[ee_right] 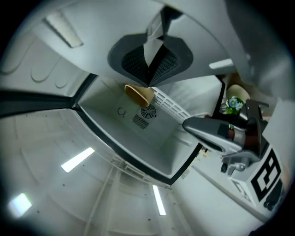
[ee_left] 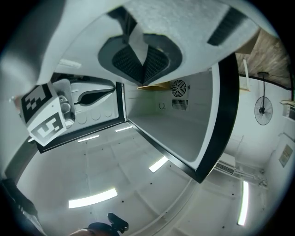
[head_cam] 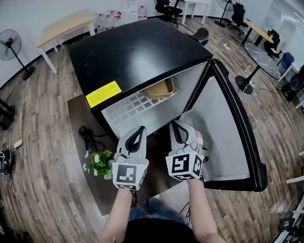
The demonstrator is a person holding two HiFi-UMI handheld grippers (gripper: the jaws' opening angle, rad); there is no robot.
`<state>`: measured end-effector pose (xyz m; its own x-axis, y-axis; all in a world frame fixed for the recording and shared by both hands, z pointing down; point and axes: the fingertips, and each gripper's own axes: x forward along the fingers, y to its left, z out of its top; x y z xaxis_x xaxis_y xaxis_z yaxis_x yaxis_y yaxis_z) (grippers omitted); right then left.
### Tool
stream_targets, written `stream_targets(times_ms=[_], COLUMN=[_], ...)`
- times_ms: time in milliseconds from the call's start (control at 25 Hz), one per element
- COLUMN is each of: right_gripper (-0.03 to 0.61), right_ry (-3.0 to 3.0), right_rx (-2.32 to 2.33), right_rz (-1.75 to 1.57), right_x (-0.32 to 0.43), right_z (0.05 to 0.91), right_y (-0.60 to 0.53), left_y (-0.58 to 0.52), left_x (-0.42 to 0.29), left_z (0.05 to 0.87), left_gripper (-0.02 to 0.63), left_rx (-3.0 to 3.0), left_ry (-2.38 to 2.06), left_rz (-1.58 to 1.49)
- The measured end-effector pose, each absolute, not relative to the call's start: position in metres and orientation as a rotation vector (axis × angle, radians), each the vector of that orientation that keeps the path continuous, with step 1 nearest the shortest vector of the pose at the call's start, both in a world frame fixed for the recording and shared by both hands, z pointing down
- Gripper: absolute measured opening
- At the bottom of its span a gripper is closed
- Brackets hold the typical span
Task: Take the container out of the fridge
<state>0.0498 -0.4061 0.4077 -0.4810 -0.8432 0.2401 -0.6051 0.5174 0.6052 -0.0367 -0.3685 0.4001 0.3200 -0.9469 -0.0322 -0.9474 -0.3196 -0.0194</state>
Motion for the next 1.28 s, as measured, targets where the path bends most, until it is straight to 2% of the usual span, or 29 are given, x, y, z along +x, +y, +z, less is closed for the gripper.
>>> stream_targets(times_ms=[400,800,1280], right_gripper=[0.042,0.156,0.181], right_ry=[-2.01,-1.831,-1.73], right_rx=[0.899,0.74,0.577], right_rz=[-0.796,-0.854,-0.873], right_x=[0.023,0.014,-0.004], right_z=[0.425,0.428,0.44], right_y=[-0.425,-0.461,-0.513], left_y=[-0.368,-0.374,-0.379], left_x=[-0.046,-0.045,-0.043], left_z=[0.401,0.404,0.411], left_gripper=[0.006,0.006,0.006], left_rx=[-2.528,-2.558,-2.584], left_ry=[1.809,1.783,1.755], left_rz=[0.018,0.067,0.076])
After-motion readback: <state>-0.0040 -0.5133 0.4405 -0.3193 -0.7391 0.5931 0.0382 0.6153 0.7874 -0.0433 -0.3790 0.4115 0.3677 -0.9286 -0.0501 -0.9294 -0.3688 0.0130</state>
